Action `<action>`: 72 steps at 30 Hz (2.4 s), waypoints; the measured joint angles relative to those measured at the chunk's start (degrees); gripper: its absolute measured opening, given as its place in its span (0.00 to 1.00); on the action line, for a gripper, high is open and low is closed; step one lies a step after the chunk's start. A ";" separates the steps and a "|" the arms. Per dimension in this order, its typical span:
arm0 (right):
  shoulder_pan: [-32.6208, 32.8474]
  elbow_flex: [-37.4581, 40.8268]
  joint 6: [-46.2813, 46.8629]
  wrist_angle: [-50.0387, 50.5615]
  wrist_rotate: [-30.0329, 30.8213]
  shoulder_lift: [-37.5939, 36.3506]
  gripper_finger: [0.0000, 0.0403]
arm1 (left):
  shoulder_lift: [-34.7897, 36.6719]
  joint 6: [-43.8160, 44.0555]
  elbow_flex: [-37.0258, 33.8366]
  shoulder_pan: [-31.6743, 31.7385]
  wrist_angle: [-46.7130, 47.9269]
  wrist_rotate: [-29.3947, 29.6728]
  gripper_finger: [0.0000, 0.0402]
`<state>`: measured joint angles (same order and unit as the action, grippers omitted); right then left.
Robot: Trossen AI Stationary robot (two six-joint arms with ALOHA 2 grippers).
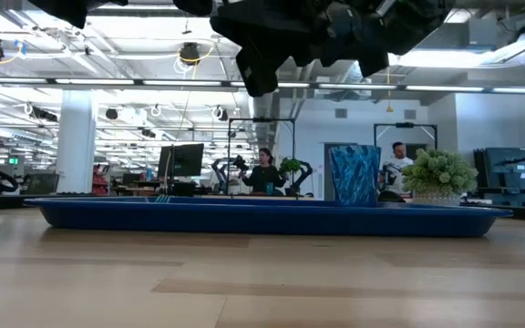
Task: Pick and place plate/cup/fork/spoon on tray
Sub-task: Put the black spoon on the right side of the fork on the blue tray
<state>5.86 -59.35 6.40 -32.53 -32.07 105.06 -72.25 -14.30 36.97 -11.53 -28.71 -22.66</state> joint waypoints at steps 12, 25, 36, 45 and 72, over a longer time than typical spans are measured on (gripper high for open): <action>0.12 0.04 -0.18 2.39 3.04 -0.48 0.02 | 2.36 1.23 0.00 0.00 4.17 5.62 0.12; -1.74 0.17 11.66 11.94 16.43 -2.62 0.01 | 18.70 1.35 -0.16 -5.08 23.51 27.11 0.29; -1.45 0.11 8.36 5.83 17.93 -2.60 0.01 | 22.61 7.79 -14.80 -10.96 10.85 39.88 0.16; -3.27 0.11 5.30 -16.47 -8.30 -2.64 0.01 | 22.62 10.44 -19.22 -9.90 -11.05 26.31 0.03; -3.72 0.07 3.45 -19.07 -11.97 -2.64 0.00 | -5.77 10.02 8.81 1.46 -5.98 4.35 0.47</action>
<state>2.13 -59.29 9.85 -51.60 -44.03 102.41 -78.02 -4.28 45.78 -10.07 -34.69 -18.31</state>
